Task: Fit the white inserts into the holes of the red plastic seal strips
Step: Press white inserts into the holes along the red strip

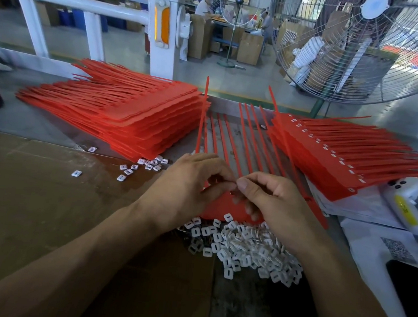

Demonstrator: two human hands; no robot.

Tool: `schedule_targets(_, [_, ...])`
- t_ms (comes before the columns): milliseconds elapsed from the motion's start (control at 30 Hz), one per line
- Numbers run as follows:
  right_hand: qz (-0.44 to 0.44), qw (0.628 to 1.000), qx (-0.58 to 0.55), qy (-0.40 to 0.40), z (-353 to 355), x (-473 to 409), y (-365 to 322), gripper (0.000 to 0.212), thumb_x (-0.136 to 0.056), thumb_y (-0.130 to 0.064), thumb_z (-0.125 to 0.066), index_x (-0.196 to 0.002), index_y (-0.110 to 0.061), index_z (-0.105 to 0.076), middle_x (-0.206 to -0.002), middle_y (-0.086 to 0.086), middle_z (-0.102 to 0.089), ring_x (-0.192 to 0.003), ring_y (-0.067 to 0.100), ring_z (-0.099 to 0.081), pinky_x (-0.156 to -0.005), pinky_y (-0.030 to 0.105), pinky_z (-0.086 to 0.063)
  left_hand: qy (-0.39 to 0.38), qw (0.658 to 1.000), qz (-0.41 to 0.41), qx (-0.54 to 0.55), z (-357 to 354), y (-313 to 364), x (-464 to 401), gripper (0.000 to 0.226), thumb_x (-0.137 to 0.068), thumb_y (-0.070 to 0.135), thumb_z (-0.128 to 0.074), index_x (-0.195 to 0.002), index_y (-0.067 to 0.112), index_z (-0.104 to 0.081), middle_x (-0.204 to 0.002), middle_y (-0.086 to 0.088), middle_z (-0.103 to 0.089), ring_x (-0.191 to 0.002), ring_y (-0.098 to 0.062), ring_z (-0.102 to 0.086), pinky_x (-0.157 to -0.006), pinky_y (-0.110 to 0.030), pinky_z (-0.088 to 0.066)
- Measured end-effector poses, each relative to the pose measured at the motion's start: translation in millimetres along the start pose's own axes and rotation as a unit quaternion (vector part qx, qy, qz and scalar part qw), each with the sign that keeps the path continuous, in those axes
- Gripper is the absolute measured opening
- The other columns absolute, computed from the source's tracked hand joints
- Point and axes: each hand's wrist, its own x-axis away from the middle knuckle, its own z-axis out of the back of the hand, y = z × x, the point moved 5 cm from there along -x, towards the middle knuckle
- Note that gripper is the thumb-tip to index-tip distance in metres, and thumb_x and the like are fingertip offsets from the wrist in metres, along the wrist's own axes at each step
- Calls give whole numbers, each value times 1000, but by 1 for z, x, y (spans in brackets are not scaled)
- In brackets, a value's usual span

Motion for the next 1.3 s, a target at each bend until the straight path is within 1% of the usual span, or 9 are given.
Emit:
schedule_targets(200, [26,999,17,21,-1,2,-4,16,-99,-38,-64,-88,-34,-76,-83,-5,-75,-67,2,-61,-63,17,-52,12,999,19,30,-1,-3,1,6,-94,24,-71,-95,18,-72,-88,11,-66,-82,-10,-64,-74,-30,-52])
schedule_targets(367, [40,997,36,51,-1,1,-4,19,-100,-40,-62,-88,-33,-74,-81,-7,-74,-69,1,-63,-67,19,-52,23,999,42,15,-5,-6,3,16,-90,32,-72,-105,27,-67,-92,16,-64,-87,-7,-63,-77,-18,-46])
schedule_targets(433, [45,996,36,61,-2,0,-3,18,-101,-39,-61,-89,-34,-74,-81,-7,-74,-68,1,-62,-67,17,-52,28,999,44,13,-6,-6,3,16,-90,31,-74,-104,28,-67,-94,16,-64,-87,-9,-62,-76,-19,-46])
schedule_targets(567, [40,996,60,60,-2,-1,1,17,-101,-42,-59,-92,-37,-73,-83,0,-73,-75,21,-66,-67,33,-56,24,999,41,9,-5,-5,3,13,-90,30,-74,-102,27,-68,-96,16,-64,-88,-8,-61,-75,-20,-49])
schedule_targets(767, [34,996,63,52,-1,-1,2,18,-102,-43,-58,-94,-36,-73,-86,-10,-74,-76,3,-68,-73,27,-53,15,999,34,7,-3,-3,0,14,-90,28,-73,-102,23,-68,-96,14,-63,-87,-9,-60,-73,-20,-48])
schedule_targets(933, [32,996,61,54,-1,-1,1,22,-103,-45,-56,-94,-36,-74,-86,-7,-74,-76,10,-68,-76,37,-58,22,999,38,-3,-2,-5,-1,14,-89,35,-70,-99,26,-67,-92,18,-61,-88,-9,-61,-79,-19,-45])
schedule_targets(1033, [33,994,60,90,5,-1,0,25,-103,-46,-56,-93,-33,-74,-86,-11,-75,-74,2,-67,-74,30,-53,46,996,77,6,2,-14,-1,7,-91,36,-70,-94,31,-66,-90,17,-64,-89,-8,-62,-76,-15,-45])
schedule_targets(1133, [20,988,76,136,15,-2,2,23,-102,-44,-58,-89,-33,-74,-83,-12,-74,-71,-2,-65,-71,26,-50,53,989,141,3,5,-28,2,6,-90,40,-69,-92,36,-65,-90,19,-65,-90,-4,-62,-74,-18,-46])
schedule_targets(1300, [0,985,101,143,19,-2,6,19,-101,-39,-62,-88,-33,-74,-81,-20,-74,-70,-7,-65,-65,16,-45,14,986,164,-11,-2,-30,3,8,-90,40,-69,-95,33,-68,-90,18,-65,-88,-1,-62,-75,-24,-54])
